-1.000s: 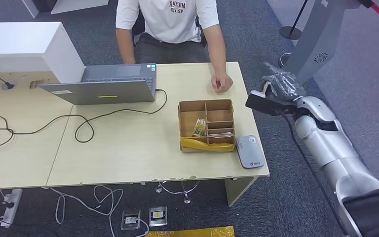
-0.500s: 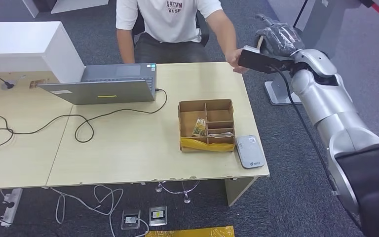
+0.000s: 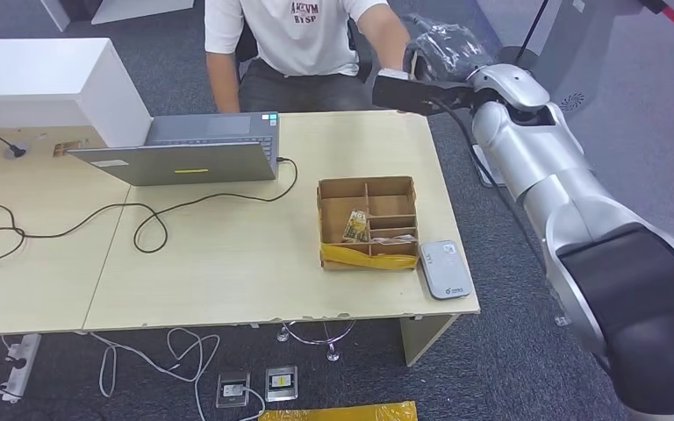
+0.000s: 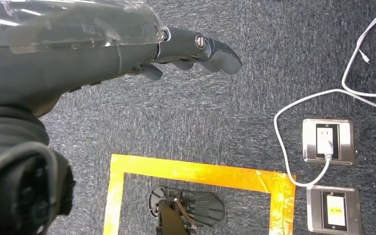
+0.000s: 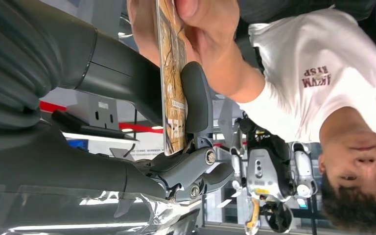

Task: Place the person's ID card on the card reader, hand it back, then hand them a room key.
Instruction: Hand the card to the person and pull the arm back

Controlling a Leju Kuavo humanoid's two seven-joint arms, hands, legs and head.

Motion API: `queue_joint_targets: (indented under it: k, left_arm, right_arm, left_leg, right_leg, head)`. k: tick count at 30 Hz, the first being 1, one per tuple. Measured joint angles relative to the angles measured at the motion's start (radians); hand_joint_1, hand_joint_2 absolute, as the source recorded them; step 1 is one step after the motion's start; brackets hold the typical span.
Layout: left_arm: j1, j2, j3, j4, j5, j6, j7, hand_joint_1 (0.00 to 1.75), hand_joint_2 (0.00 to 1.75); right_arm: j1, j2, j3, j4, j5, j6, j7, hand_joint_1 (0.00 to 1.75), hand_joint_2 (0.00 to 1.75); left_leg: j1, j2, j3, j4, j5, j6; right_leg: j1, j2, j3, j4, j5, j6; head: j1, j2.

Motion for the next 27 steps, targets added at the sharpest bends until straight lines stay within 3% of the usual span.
queue_joint_targets:
  k: [2, 3, 4, 16, 21, 27]
  left_arm:
    - [0.0, 0.0, -0.001, 0.0, 0.002, 0.0, 0.0, 0.0, 0.0]
    - [0.0, 0.0, -0.002, 0.0, 0.002, 0.0, 0.0, 0.0, 0.0]
    - [0.0, 0.0, -0.002, 0.0, 0.002, 0.0, 0.0, 0.0, 0.0]
    - [0.001, 0.001, -0.004, 0.0, 0.008, 0.002, 0.0, 0.0, 0.0]
    - [0.001, 0.001, -0.004, 0.0, 0.015, 0.01, -0.002, 0.0, 0.0]
    - [0.002, 0.0, -0.004, 0.0, 0.029, 0.021, -0.003, 0.0, 0.0]
  right_arm:
    - [-0.001, 0.015, 0.007, 0.012, 0.006, -0.007, 0.002, 0.3, 1.75]
    - [-0.002, 0.021, 0.01, 0.018, 0.008, -0.011, 0.002, 0.06, 1.75]
    - [-0.002, 0.026, 0.014, 0.026, 0.01, -0.018, 0.003, 0.0, 1.75]
    - [0.001, 0.041, 0.026, 0.069, -0.023, -0.101, -0.002, 0.0, 1.75]
    - [0.012, 0.039, 0.012, 0.078, -0.143, -0.118, -0.051, 0.0, 1.75]
    - [0.082, 0.034, -0.043, 0.057, -0.347, -0.048, -0.131, 0.0, 1.75]
  left_leg:
    - [0.0, 0.0, 0.0, 0.0, 0.0, 0.0]
    - [0.0, 0.0, 0.0, 0.0, 0.0, 0.0]
    - [0.0, 0.0, 0.0, 0.0, 0.0, 0.0]
    - [0.0, 0.0, 0.0, 0.0, 0.0, 0.0]
    - [0.0, 0.0, 0.001, 0.0, 0.0, 0.0]
    - [0.0, 0.0, 0.001, 0.0, 0.0, 0.0]
  right_leg:
    - [0.0, 0.0, 0.0, 0.0, 0.0, 0.0]
    - [0.0, 0.0, 0.0, 0.0, 0.0, 0.0]
    - [0.0, 0.0, 0.0, 0.0, 0.0, 0.0]
    - [0.0, 0.0, 0.0, 0.0, 0.0, 0.0]
    - [0.0, 0.001, 0.0, 0.0, 0.0, 0.0]
    - [0.0, 0.001, 0.0, 0.0, 0.0, 0.0]
  head:
    - [0.0, 0.0]
    - [0.0, 0.0]
    - [0.0, 0.0]
    - [0.0, 0.0]
    - [0.0, 0.0]
    - [0.0, 0.0]
